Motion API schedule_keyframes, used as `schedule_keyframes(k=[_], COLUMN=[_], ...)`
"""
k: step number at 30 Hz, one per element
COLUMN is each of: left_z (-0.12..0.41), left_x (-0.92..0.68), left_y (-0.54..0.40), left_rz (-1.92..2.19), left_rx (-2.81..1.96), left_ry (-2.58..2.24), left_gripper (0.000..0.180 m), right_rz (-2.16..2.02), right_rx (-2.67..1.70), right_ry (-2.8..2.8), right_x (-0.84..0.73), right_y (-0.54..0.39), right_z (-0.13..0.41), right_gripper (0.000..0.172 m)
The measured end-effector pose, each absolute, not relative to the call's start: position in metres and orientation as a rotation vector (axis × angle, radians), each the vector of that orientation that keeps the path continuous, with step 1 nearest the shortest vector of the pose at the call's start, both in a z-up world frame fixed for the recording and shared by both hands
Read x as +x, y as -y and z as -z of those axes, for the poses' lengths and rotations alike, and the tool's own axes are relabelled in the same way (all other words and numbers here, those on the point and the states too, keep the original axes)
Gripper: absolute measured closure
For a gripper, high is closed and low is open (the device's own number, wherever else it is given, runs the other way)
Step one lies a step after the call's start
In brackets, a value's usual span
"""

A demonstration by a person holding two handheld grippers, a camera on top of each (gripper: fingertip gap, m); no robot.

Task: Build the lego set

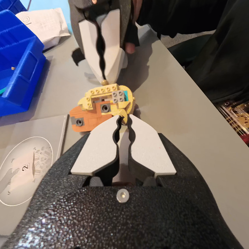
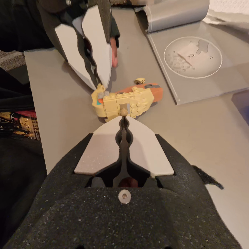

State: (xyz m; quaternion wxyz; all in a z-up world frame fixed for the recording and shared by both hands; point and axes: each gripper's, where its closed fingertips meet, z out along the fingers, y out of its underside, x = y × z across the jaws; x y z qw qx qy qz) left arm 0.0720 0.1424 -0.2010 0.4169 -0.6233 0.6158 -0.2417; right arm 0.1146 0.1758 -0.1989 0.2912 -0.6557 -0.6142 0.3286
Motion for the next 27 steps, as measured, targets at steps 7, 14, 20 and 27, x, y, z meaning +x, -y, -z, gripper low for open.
schedule_keyframes(k=[7, 14, 20, 27], left_z=[0.206, 0.202, 0.187, 0.181], left_x=[0.074, 0.065, 0.063, 0.068], left_y=[-0.137, -0.134, -0.135, -0.13], left_rz=[0.576, 0.59, 0.702, 0.852], left_rx=[-1.582, -1.628, -1.77, -1.949], left_ry=[-1.568, -1.511, -1.359, -1.314], left_gripper=[0.173, 0.173, 0.174, 0.174], right_rz=[-0.843, -0.819, -0.856, -1.118], right_rx=[-1.707, -1.738, -1.944, -2.19], right_ry=[1.717, 1.719, 1.547, 1.192], right_x=[0.103, 0.098, 0.116, 0.127], right_y=[-0.178, -0.182, -0.182, -0.153], right_z=[0.193, 0.201, 0.207, 0.211], right_gripper=[0.172, 0.172, 0.163, 0.153])
